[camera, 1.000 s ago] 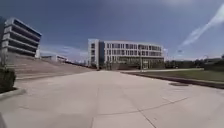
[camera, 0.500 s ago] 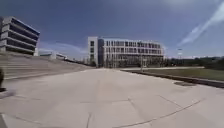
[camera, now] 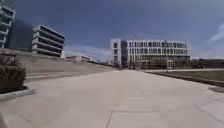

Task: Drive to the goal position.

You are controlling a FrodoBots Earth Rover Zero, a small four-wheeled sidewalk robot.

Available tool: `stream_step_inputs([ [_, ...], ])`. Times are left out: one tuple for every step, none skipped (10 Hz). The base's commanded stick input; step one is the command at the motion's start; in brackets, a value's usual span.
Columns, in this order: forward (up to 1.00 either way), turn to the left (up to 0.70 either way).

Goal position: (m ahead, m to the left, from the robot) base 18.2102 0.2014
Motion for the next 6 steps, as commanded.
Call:
stream_step_inputs([
  [0.7, 0.0],
  [0.7, 0.0],
  [0.7, 0.0],
  [0.7, 0.0],
  [0.7, 0.01],
  [0.7, 0.02],
])
